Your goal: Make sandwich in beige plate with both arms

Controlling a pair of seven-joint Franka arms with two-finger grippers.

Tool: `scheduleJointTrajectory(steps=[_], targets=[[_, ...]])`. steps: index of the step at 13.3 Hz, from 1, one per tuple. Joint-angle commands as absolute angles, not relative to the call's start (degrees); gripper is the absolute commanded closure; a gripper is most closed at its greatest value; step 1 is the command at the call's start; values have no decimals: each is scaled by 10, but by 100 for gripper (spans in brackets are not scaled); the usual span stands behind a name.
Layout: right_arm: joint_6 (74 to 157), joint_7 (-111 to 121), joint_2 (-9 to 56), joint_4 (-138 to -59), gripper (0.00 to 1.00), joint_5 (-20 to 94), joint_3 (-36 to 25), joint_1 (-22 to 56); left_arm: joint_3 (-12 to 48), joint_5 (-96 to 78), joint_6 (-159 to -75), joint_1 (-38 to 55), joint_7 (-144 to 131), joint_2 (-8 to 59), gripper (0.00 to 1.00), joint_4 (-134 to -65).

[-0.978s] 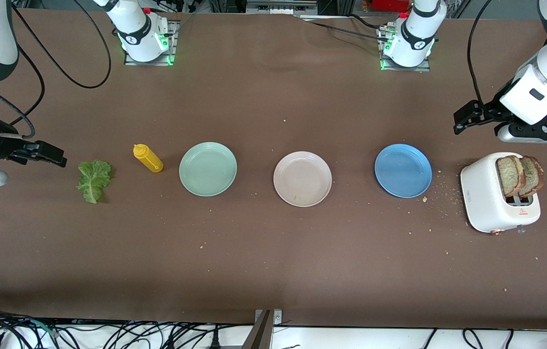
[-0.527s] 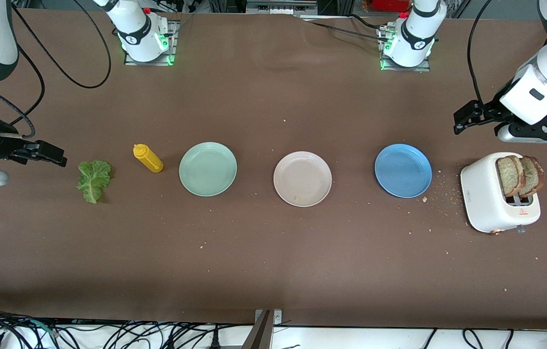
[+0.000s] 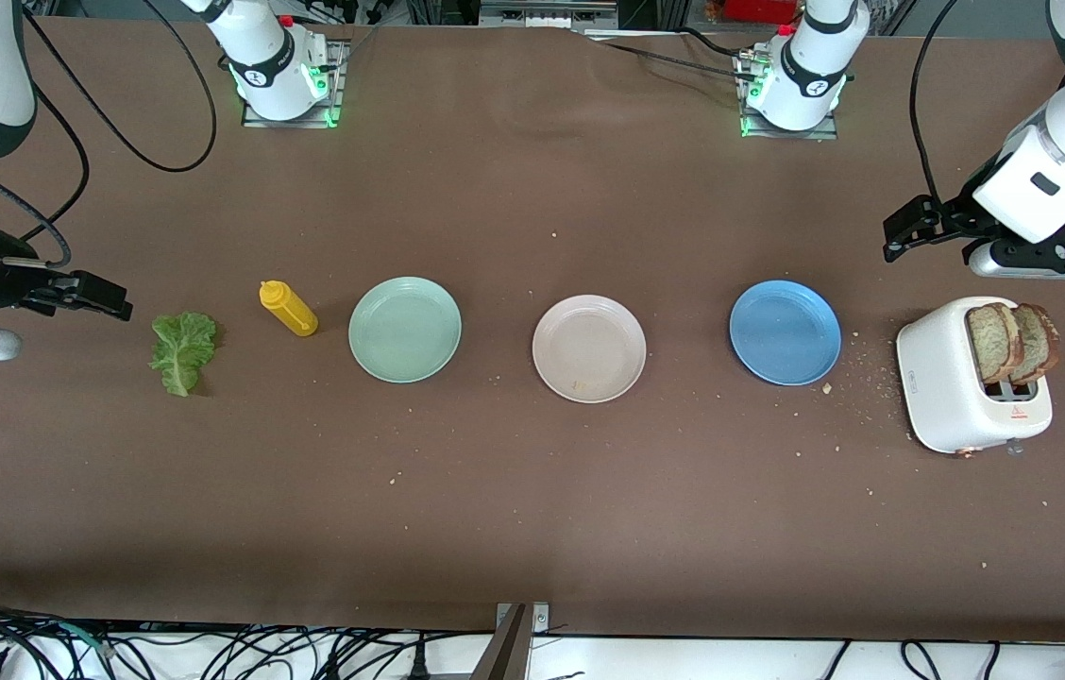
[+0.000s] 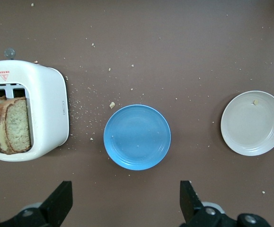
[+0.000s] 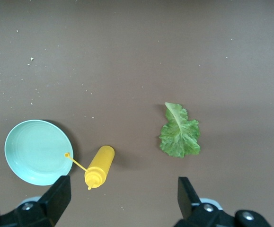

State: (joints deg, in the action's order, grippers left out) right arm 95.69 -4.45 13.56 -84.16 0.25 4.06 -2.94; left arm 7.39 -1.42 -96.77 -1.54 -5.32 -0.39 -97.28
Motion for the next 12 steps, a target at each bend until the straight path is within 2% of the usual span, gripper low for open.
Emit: scheduleJointTrajectory(steps=[1, 12], targets=[[949, -40, 127, -843, 0, -2, 43, -32, 75, -19, -962, -19, -40, -8, 0, -969], [941, -31, 131, -848, 0, -4, 43, -32, 75, -19, -962, -19, -40, -8, 0, -969]])
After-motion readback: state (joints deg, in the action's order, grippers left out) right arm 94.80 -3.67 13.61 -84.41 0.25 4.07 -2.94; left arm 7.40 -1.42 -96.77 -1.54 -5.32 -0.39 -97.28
